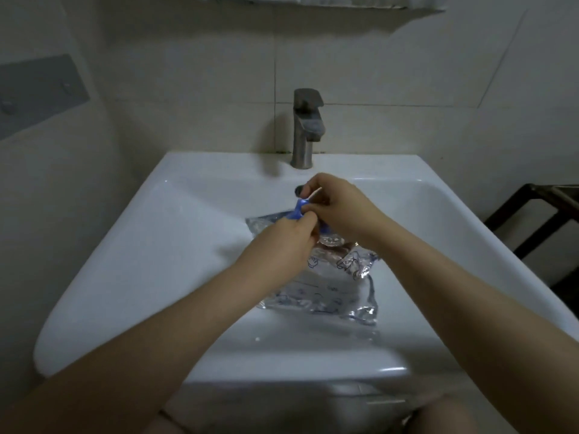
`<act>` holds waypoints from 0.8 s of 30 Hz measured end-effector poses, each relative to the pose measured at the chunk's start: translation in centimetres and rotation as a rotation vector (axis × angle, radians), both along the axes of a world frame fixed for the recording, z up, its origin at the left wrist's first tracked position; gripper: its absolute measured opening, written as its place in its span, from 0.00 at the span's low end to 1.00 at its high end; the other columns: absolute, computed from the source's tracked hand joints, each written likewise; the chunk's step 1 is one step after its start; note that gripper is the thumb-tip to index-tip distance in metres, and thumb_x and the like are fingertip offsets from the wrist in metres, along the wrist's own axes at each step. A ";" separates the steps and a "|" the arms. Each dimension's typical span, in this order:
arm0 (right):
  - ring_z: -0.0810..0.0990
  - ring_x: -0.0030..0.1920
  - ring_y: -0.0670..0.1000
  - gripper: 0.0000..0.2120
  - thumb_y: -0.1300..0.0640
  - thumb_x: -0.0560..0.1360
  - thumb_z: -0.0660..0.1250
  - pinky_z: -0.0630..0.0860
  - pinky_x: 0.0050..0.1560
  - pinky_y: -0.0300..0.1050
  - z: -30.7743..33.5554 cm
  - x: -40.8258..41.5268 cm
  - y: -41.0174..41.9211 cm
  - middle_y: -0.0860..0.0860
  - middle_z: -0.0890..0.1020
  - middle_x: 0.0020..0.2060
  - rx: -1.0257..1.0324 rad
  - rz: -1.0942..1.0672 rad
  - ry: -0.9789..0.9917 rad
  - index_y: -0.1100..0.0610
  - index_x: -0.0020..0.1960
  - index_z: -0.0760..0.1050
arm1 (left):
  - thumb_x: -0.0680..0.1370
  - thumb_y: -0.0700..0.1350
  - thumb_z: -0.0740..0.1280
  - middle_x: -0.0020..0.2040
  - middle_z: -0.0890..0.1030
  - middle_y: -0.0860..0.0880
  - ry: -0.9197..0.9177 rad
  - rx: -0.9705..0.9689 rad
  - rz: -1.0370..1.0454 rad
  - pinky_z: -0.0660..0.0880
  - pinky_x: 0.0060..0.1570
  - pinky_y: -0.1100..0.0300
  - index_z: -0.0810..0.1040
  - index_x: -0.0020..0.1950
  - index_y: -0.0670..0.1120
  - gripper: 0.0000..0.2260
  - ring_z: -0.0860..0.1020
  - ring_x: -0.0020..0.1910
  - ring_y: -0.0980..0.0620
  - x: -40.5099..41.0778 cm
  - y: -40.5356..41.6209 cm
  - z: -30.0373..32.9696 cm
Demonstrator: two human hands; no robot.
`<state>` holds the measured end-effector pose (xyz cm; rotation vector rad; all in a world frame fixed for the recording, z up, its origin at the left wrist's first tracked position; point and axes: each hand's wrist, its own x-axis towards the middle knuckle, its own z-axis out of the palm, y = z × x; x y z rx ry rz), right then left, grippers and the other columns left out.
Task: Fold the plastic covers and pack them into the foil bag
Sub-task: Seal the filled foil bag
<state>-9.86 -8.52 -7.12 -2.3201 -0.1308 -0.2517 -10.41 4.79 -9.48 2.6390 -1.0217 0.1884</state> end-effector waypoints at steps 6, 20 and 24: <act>0.79 0.46 0.51 0.20 0.63 0.76 0.62 0.74 0.49 0.40 -1.6 -0.8 -2.4 0.53 0.81 0.48 -0.153 0.074 0.239 0.54 0.68 0.69 | 0.81 0.45 0.57 0.42 0.77 0.43 0.042 -0.024 -0.085 0.75 0.42 0.50 0.72 0.52 0.43 0.08 0.77 0.41 0.43 -0.4 -0.3 -1.6; 0.71 0.39 0.49 0.10 0.63 0.77 0.59 0.65 0.38 0.37 -3.0 0.5 -0.8 0.46 0.71 0.35 -0.653 0.403 0.376 0.53 0.38 0.68 | 0.72 0.45 0.72 0.49 0.69 0.53 0.134 -0.236 -0.106 0.71 0.44 0.60 0.74 0.48 0.47 0.09 0.71 0.39 0.60 1.4 1.1 -2.8; 0.71 0.38 0.46 0.11 0.59 0.79 0.58 0.65 0.44 0.42 -3.7 1.2 -0.4 0.42 0.72 0.36 -0.682 0.447 0.561 0.47 0.40 0.68 | 0.70 0.51 0.73 0.56 0.75 0.52 0.225 -0.051 -0.033 0.73 0.51 0.56 0.75 0.61 0.49 0.20 0.76 0.51 0.53 2.9 2.0 -2.7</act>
